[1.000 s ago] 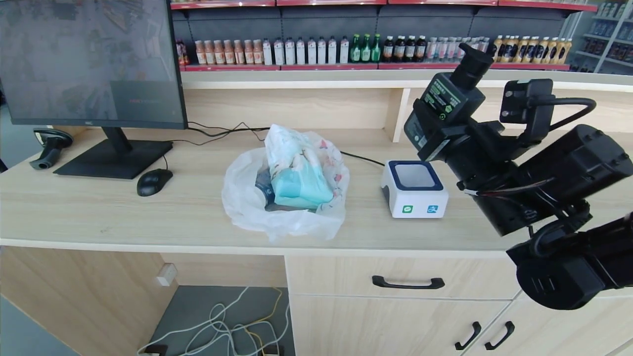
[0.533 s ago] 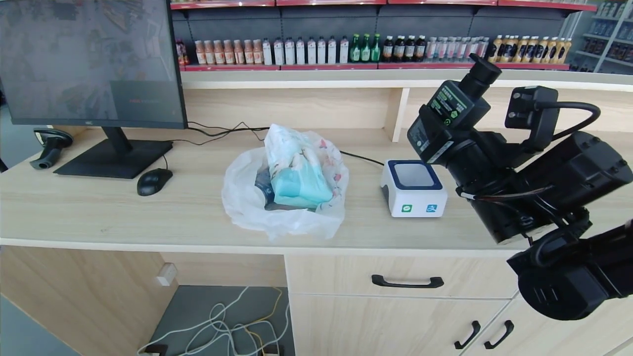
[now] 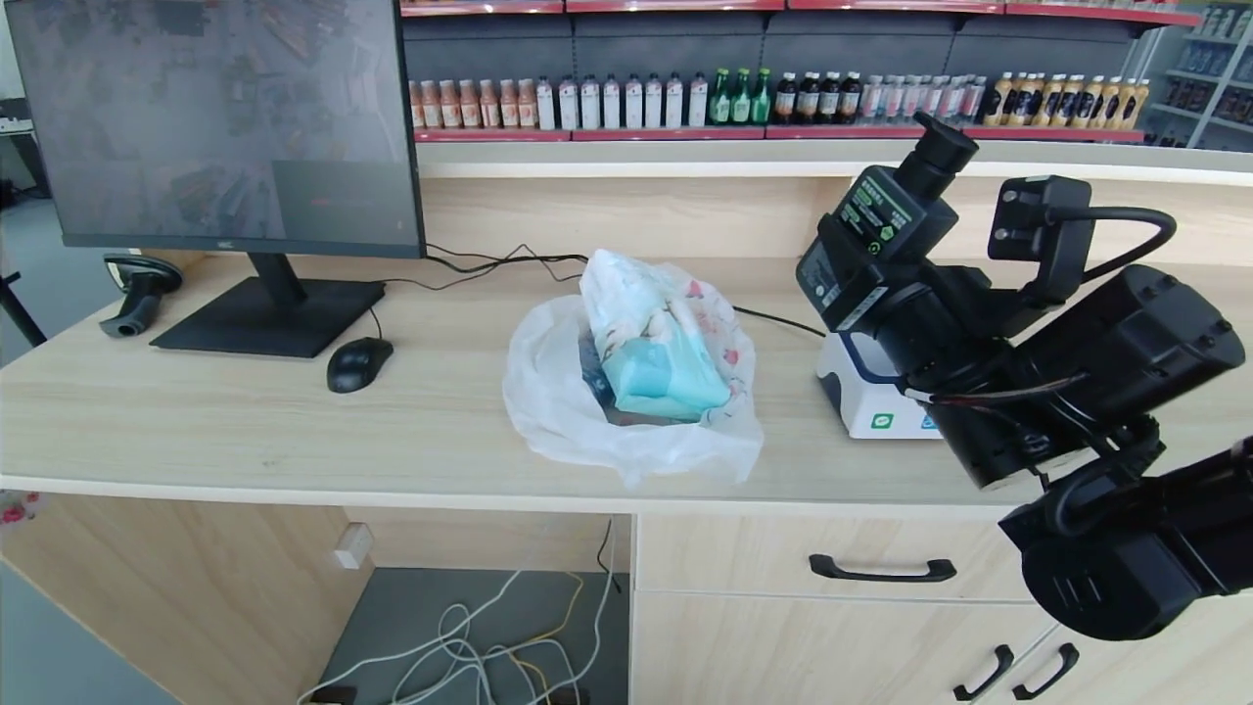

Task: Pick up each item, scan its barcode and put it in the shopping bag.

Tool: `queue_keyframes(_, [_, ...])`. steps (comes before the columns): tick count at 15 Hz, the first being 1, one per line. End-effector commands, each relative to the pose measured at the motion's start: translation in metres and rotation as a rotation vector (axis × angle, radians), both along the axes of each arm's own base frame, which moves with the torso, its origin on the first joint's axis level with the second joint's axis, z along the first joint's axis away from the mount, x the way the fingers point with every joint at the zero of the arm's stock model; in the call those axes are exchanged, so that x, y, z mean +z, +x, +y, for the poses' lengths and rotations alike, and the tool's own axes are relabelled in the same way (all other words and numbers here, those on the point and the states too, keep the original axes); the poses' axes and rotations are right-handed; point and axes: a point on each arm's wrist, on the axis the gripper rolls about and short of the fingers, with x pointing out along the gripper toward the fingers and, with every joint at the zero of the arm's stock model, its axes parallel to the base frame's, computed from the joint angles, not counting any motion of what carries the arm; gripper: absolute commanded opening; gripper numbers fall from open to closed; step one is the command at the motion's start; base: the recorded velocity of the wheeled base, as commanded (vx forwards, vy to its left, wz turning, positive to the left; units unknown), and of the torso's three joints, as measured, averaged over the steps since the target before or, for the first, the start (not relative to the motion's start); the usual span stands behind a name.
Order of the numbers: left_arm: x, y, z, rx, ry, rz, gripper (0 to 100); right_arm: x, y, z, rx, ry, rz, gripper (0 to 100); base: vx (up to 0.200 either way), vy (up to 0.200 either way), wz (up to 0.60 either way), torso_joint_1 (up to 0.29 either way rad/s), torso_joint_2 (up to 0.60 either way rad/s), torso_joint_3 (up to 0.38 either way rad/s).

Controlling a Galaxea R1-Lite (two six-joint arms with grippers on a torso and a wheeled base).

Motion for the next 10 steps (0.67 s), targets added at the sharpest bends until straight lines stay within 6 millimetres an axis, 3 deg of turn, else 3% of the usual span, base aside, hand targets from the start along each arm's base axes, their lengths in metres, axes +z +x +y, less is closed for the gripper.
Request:
queue_keyframes(1, [0.0001, 0.0, 0.0, 0.0, 0.0, -0.001, 100, 0.001, -0.0005, 0.0, 0.0, 0.005, -0.004, 0, 0.0, 0.0, 0.0, 0.0, 0.0, 0.0])
queue_keyframes(2, [0.0001, 0.0, 0.0, 0.0, 0.001, -0.001, 100, 0.0009, -0.0001, 0.0002, 0.0, 0.004, -0.004, 0, 0.0, 0.0, 0.0, 0.0, 0.0, 0.0])
queue_keyframes(8, [0.0001, 0.0, 0.0, 0.0, 0.001, -0.001, 100, 0.0045, -0.005, 0.0003, 0.004, 0.002, -0.014, 0, 0.0, 0.0, 0.6, 0.004, 0.0, 0.002])
queue_keyframes(10, [0.0001, 0.0, 0.0, 0.0, 0.0, -0.001, 100, 0.0063, -0.0058, 0.0027, 0.003, -0.01, -0.025, 0, 0.0, 0.0, 0.0, 0.0, 0.0, 0.0])
